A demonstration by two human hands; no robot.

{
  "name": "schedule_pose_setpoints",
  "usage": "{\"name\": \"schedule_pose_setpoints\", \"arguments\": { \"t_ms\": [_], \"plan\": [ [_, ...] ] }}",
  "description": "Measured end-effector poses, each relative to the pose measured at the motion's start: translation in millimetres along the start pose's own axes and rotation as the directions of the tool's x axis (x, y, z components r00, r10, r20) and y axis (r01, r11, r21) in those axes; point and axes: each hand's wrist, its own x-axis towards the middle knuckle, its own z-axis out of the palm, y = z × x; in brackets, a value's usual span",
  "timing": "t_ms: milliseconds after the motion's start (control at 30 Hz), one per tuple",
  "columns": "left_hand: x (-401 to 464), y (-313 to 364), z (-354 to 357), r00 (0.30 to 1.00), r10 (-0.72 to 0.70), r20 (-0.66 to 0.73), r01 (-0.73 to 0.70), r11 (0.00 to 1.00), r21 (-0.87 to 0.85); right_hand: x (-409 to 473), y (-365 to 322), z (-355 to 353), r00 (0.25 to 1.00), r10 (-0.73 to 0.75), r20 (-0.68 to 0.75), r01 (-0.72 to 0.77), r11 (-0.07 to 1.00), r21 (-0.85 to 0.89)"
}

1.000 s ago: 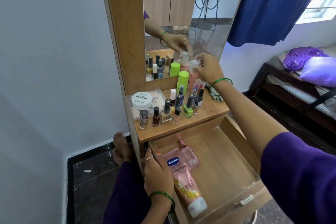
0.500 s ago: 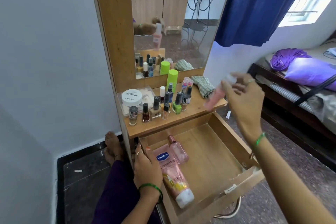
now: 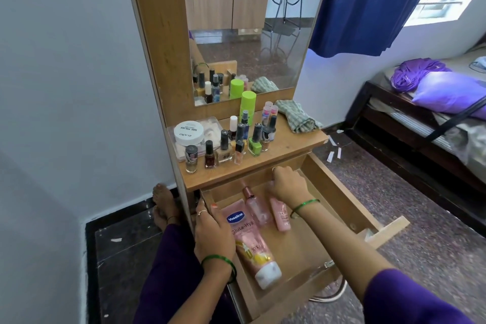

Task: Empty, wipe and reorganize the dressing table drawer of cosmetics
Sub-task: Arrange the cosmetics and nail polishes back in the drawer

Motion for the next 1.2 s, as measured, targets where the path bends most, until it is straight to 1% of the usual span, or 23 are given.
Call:
{"name": "schedule_pose_setpoints", "arguments": {
  "t_ms": [67, 167, 300, 400, 467, 533, 600, 667, 800, 933, 1100, 1200],
  "plan": [
    [0.6, -2.3, 0.9, 1.0, 0.003, -0.006, -0.003, 1.0, -0.004, 7.7, -5.2, 2.7, 1.0, 0.002, 0.016, -0.001, 0.999, -0.034],
    [1.9, -3.0, 2.1, 1.0, -0.003, -0.009, 0.003, 1.0, 0.004, 15.8, -5.7, 8.6, 0.999, 0.009, 0.03, -0.008, 0.999, -0.039],
    [1.9, -3.9, 3.2, 1.0, -0.006, -0.014, 0.006, 1.0, 0.005, 13.5, 7.6, 10.5, 0.997, 0.019, 0.072, -0.024, 0.997, 0.067],
    [1.5, -2.4, 2.5, 1.0, -0.005, -0.015, 0.005, 1.0, 0.005, -2.4, 29.6, 7.8, 0.993, -0.071, 0.095, 0.061, 0.993, 0.105],
    [2.3, -1.7, 2.6, 1.0, -0.02, -0.016, 0.02, 1.0, 0.02, -19.1, 43.9, 5.9, 0.973, -0.147, 0.177, 0.132, 0.987, 0.093],
    [3.4, -2.8, 3.4, 0.999, -0.032, -0.022, 0.032, 0.999, 0.026, -34.9, 52.7, 7.2, 0.938, -0.207, 0.279, 0.193, 0.978, 0.078],
    [4.1, -4.5, 4.3, 0.999, -0.03, -0.022, 0.03, 0.999, 0.025, -46.3, 55.0, 12.3, 0.908, -0.259, 0.33, 0.25, 0.966, 0.068],
    [4.2, -5.2, 4.9, 0.999, -0.032, -0.015, 0.033, 0.999, 0.034, -50.5, 53.9, 17.7, 0.898, -0.303, 0.32, 0.288, 0.953, 0.095],
    [2.5, -3.9, 3.6, 0.999, -0.03, -0.011, 0.03, 0.999, 0.041, -47.0, 50.8, 21.3, 0.917, -0.32, 0.24, 0.297, 0.946, 0.128],
    [3.7, -3.3, 4.4, 0.999, -0.037, -0.013, 0.037, 0.998, 0.047, -43.4, 48.0, 21.1, 0.913, -0.371, 0.167, 0.34, 0.922, 0.186],
    [3.3, -3.9, 5.5, 0.999, -0.027, -0.026, 0.028, 0.998, 0.05, -43.4, 47.8, 21.4, 0.912, -0.374, 0.17, 0.339, 0.919, 0.201],
    [2.9, -4.3, 4.9, 1.0, -0.018, -0.021, 0.019, 0.999, 0.045, -43.2, 46.6, 16.5, 0.909, -0.363, 0.203, 0.342, 0.93, 0.132]
  ]
}}
